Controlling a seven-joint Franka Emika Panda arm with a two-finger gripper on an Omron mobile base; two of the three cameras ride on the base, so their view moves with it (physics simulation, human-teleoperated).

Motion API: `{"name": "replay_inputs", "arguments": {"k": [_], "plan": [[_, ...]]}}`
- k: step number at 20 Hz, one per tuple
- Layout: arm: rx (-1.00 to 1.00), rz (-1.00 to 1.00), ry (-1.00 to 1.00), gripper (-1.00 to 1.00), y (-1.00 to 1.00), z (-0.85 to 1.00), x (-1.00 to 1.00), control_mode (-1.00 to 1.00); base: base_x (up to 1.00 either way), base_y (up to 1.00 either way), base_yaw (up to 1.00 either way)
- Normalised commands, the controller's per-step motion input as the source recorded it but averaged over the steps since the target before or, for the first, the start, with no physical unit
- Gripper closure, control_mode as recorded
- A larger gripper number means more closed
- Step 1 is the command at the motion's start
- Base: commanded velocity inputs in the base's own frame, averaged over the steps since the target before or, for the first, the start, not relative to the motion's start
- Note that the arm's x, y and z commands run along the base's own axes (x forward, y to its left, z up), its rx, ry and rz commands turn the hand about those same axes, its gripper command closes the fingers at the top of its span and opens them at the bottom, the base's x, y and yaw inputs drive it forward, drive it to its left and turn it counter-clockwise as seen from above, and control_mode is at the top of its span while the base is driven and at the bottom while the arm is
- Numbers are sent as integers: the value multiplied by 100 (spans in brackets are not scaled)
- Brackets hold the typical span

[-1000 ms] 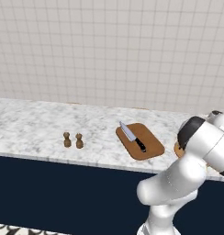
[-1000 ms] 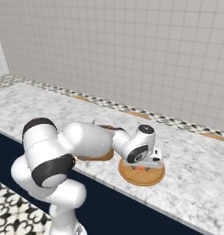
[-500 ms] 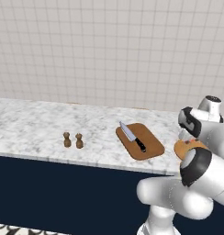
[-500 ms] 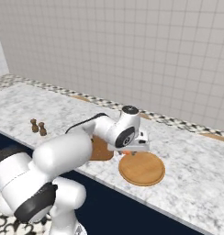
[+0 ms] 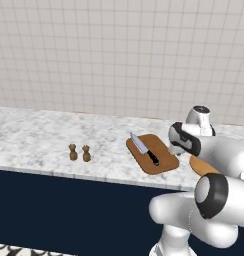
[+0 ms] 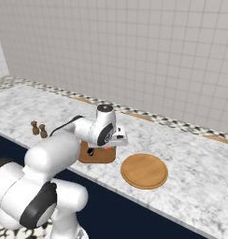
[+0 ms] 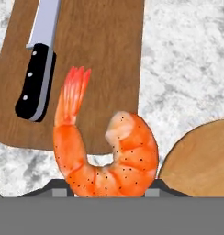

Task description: Pick up the knife from the drawer and place it on the cutting board. Then place the meat from the plate to the cutting board.

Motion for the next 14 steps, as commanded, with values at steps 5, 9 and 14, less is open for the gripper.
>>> {"name": "replay_inputs", "arguments": {"k": [5,9,14], "plan": [[0,5,5,100,55,-7,51,-100,0,0,0],[-1,5,3,100,13,-29,38,-100,0,0,0],[0,9,0,100,0,-42,35,-100,0,0,0]]}}
